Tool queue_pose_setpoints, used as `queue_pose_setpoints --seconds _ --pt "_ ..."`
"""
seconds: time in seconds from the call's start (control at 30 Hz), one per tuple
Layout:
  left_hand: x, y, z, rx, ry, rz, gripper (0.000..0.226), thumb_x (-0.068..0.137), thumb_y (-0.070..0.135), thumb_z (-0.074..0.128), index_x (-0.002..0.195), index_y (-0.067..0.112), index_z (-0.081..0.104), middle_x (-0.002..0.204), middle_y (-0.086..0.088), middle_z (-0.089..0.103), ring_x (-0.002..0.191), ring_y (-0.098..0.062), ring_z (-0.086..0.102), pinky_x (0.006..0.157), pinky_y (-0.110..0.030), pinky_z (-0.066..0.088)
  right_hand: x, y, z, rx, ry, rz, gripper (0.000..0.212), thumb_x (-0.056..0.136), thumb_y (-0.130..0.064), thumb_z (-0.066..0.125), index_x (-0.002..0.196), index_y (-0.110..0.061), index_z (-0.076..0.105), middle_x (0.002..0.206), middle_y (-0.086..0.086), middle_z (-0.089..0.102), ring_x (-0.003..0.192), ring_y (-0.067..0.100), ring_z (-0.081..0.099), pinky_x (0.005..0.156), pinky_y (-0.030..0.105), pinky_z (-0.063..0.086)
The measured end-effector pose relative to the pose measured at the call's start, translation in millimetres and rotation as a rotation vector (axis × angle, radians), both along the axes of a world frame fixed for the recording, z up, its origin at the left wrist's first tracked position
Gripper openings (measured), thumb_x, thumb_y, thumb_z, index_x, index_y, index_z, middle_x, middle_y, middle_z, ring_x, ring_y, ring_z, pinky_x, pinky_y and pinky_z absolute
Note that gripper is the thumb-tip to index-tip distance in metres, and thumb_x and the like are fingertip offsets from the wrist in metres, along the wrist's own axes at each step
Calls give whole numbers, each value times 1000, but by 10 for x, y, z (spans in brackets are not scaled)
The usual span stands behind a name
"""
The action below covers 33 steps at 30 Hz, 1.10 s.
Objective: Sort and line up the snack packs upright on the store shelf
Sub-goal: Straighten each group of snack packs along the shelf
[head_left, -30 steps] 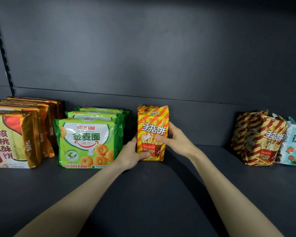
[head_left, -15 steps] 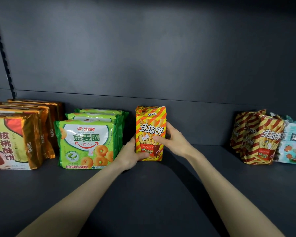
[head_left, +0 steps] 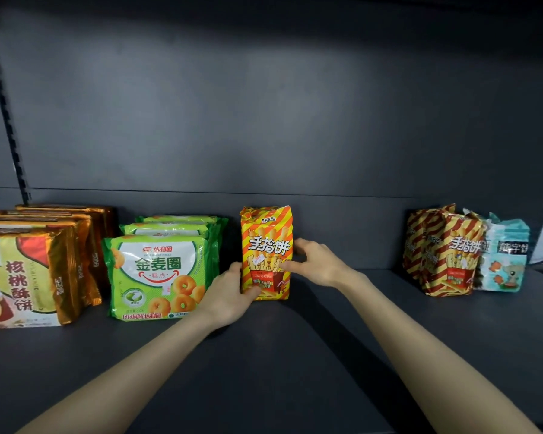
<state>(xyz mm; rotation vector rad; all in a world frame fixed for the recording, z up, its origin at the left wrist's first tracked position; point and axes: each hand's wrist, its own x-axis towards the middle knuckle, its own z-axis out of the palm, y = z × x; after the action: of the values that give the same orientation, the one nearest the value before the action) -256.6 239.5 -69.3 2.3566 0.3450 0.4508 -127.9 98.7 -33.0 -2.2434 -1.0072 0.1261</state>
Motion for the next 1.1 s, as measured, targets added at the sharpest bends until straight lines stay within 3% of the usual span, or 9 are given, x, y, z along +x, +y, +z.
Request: queue_pose_setpoints --seconds 0.2,0.33,0.63,0.83,1.1 --pt "-183 -70 72 249 53 68 37 91 36 57 121 15 54 117 -2 62 104 -19 59 88 -34 50 13 -321 56 -133 -136 -105 60 90 -31 62 142 -11 39 146 9 42 131 25 43 105 34 37" --pt "-115 -254 202 334 50 19 36 90 37 58 120 18 57 121 -1 62 112 -21 57 94 -36 47 48 -619 159 -179 -179 -140 56 91 -33 61 140 -15 41 144 9 43 130 26 43 106 35 37" --pt "454 -1030 597 537 -36 -99 53 89 41 58 134 16 46 134 -5 55 123 -24 51 100 -35 43 288 -1607 515 -247 -354 -254 54 89 -33 63 136 -13 46 134 14 50 123 29 46 95 29 37" --pt "872 -1723 802 631 -45 -107 59 88 46 56 138 19 40 138 -5 51 126 -26 47 102 -40 40 521 -2375 734 -269 -473 -279 50 88 -30 63 133 -10 50 135 13 52 125 29 45 101 33 37" --pt "1300 -2491 760 588 -47 -82 63 87 48 57 139 19 36 139 -5 49 128 -25 44 103 -41 39 874 -3180 794 -236 -469 -277 54 90 -32 62 138 -14 45 142 11 44 130 28 40 102 34 34"
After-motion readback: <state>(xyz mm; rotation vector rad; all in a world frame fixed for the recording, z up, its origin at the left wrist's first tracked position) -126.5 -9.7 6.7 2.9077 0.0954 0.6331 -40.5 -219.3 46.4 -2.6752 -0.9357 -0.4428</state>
